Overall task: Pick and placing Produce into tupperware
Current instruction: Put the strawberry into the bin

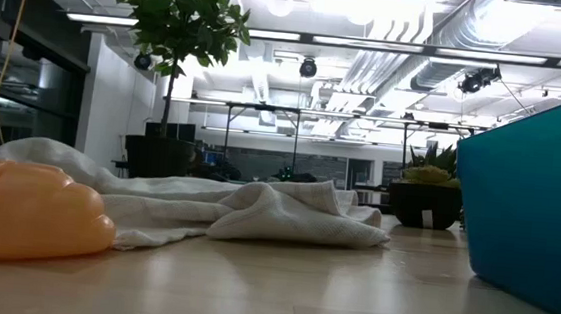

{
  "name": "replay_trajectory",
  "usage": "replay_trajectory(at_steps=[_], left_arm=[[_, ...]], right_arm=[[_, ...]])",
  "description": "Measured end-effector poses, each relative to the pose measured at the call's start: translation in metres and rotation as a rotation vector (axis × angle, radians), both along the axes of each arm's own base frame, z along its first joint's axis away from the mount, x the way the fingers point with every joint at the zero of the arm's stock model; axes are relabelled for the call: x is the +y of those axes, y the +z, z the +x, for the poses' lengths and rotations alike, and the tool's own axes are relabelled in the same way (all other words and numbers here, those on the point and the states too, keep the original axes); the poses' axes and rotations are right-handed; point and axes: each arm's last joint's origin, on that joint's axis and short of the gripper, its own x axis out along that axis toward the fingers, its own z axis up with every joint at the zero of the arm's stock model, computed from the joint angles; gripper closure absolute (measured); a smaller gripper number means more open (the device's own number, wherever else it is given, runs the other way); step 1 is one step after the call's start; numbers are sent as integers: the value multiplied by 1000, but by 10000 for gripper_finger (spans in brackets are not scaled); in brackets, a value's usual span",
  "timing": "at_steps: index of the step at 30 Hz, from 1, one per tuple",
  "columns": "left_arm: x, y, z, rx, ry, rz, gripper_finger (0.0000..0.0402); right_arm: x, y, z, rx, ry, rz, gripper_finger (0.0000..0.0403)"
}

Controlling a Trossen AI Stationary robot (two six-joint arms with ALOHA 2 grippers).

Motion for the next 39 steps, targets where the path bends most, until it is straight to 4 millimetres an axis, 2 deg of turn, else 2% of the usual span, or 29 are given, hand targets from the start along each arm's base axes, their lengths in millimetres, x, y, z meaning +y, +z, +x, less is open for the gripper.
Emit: replay_trajectory(at_steps=[19, 39], left_arm=[[0, 0, 0, 0, 0, 0, 245], [0, 0, 0, 0, 3, -4, 245]], right_arm=[[-3, 0, 3, 4, -10, 3, 298], [-44, 0, 33, -12, 30, -21, 298]])
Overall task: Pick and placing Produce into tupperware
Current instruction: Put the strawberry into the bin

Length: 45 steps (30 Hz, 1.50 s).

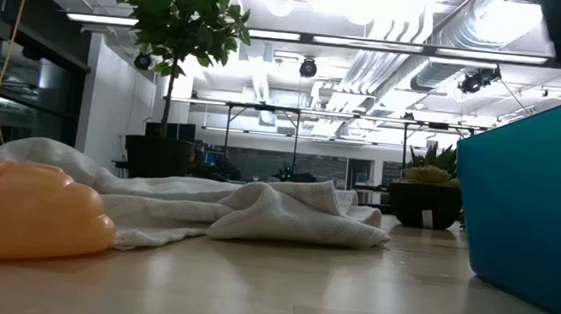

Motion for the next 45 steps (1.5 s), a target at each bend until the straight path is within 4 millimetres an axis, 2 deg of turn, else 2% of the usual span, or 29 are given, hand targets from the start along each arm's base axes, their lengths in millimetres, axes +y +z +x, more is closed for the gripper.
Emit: replay_trajectory(at_steps=[31, 36, 45], left_arm=[[0, 0, 0, -6, 52, -39, 245], [1, 0, 0, -16, 78, -38, 245], [1, 0, 0, -23, 106, -51, 245]], right_arm=[[-71, -1, 32, 8, 145, -56, 298], [-90, -1, 38, 6, 159, -64, 298], [-135, -1, 48, 5, 144, -73, 298]])
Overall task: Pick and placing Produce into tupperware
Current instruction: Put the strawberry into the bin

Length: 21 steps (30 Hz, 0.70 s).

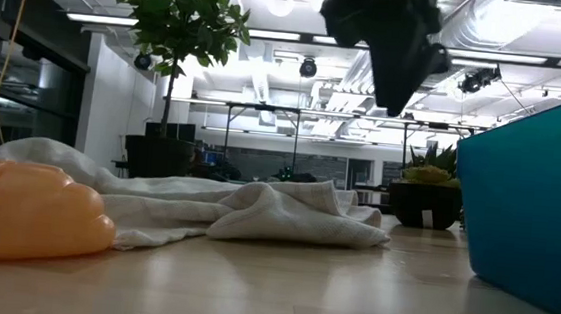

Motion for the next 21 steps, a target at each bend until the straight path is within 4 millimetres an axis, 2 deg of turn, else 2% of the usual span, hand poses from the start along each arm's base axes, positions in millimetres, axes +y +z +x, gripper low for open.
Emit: replay_trajectory(at_steps=[12, 21], left_arm=[[2, 1, 0, -28, 62, 15, 245], [4, 2, 1, -68, 127, 70, 245]], right_arm=[[-64, 0, 5, -12, 17, -23, 298], [-104, 1, 8, -71, 56, -49, 298]])
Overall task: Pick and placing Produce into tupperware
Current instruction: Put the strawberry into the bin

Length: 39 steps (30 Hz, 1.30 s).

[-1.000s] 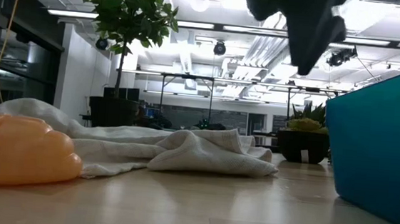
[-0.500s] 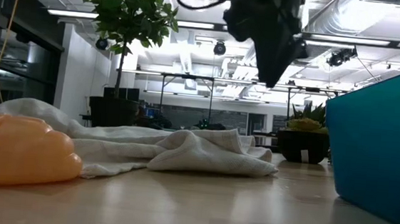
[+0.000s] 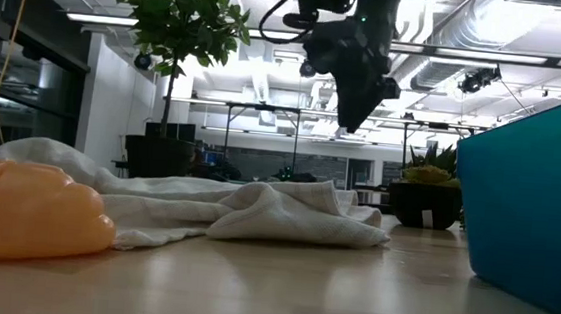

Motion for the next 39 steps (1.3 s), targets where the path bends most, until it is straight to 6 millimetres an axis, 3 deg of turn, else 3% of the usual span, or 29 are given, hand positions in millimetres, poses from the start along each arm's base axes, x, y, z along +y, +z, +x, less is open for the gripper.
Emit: replay_trajectory(at_steps=[14, 25, 39], left_arm=[[3, 2, 0, -66, 125, 7, 245], [4, 2, 0, -102, 190, -1, 245], [5, 2, 0, -111, 208, -12, 245]], right_arm=[[-61, 0, -11, -24, 91, -20, 298], [-107, 1, -28, -30, 34, -44, 298], [-127, 2, -33, -63, 60, -86, 298]])
